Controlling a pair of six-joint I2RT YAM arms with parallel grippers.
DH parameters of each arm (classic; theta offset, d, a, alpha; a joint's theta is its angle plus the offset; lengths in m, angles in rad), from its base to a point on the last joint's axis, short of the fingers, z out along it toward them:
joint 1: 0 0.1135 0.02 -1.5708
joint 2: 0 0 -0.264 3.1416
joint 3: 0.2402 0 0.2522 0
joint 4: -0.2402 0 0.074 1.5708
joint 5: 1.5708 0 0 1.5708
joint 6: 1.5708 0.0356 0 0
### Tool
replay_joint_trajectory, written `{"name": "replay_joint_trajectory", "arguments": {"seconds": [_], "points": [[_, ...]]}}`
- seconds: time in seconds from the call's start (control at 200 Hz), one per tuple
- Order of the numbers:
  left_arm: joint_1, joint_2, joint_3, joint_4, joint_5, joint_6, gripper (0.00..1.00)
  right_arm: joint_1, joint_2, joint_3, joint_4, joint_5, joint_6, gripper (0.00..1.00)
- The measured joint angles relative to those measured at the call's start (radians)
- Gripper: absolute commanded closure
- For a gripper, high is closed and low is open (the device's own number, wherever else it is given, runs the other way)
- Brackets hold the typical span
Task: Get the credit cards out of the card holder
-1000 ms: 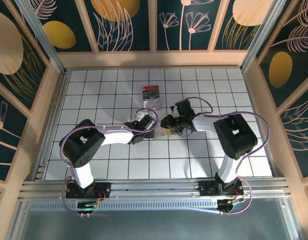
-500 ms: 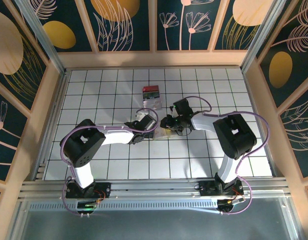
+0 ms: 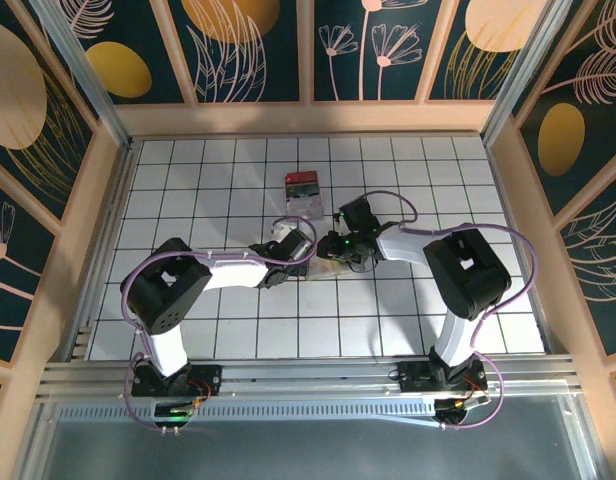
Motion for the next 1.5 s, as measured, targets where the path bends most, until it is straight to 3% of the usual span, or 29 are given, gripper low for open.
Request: {"name": "replay_joint_trajectory", "arguments": {"seconds": [0.195,0.561,0.881,1.161,1.501], "points": [[0.000,0.001,0.001,0.000,0.000,0.000,0.01,-0.006,0.000,-0.007,0.018,-0.032,0.002,0.70],[0.000,0.001,0.001,0.000,0.000,-0.001,0.01,-0.042,0.000,-0.076,0.167,-0.208,0.062,0.73],[0.000,0.001,0.002,0.000,0.000,-0.001,0.01,-0.054,0.011,-0.077,0.185,-0.237,0.066,0.78],[0.000,0.019,0.031,-0.034,-0.001,-0.013,0.01,-0.100,0.017,-0.146,0.341,-0.318,0.133,0.79],[-0.001,0.032,0.057,-0.067,-0.005,-0.031,0.01,-0.133,-0.008,-0.190,0.389,-0.343,0.151,0.79]]}}
